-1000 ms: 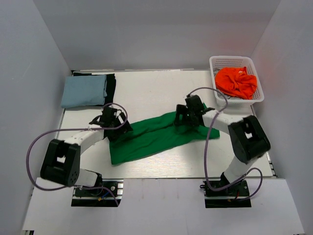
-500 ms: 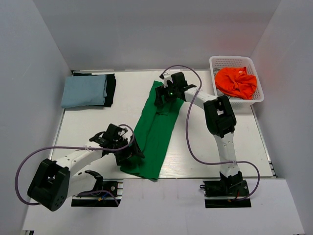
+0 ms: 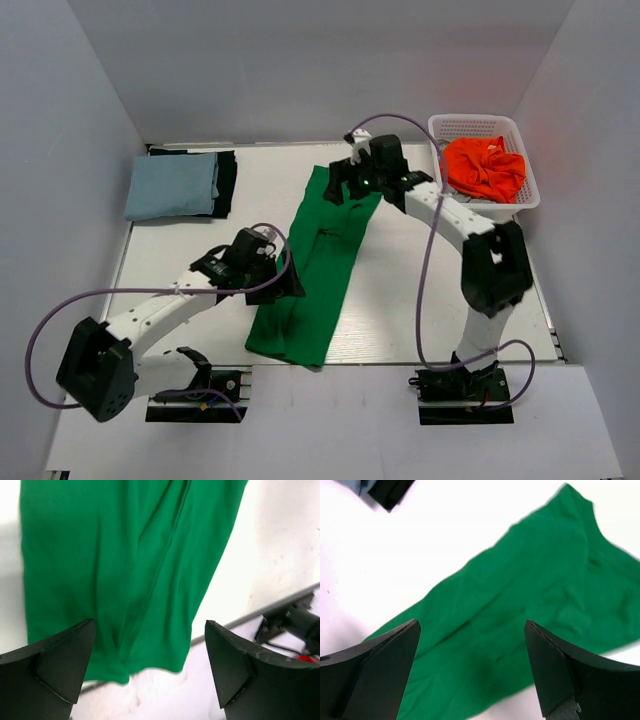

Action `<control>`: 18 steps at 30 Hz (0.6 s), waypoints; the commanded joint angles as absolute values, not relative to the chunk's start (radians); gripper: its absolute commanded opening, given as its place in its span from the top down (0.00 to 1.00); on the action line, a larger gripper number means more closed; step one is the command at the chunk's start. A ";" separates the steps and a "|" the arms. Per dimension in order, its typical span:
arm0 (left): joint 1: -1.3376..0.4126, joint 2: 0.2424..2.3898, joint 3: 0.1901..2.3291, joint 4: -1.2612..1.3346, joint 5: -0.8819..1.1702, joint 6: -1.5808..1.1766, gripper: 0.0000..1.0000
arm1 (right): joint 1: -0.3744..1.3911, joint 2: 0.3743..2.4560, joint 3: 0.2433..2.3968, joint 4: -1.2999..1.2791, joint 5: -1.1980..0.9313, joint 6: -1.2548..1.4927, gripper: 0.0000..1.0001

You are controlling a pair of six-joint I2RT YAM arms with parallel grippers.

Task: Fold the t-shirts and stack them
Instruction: Rotate the tshirt 90 degrees

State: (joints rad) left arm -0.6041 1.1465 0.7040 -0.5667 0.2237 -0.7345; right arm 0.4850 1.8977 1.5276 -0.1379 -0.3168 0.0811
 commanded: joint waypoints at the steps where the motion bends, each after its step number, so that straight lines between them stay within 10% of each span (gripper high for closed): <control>1: -0.647 1.245 0.762 -0.514 0.147 -0.706 0.00 | 0.480 1.764 1.370 -0.103 -0.192 0.188 0.10; 10: -0.741 1.578 0.951 -0.629 -0.103 -0.670 0.00 | 0.472 1.505 1.009 -0.098 -0.055 0.301 0.10; 18: -0.793 1.597 0.852 -0.560 -0.023 -0.709 0.00 | 0.482 1.800 1.270 -0.210 -0.152 0.348 0.10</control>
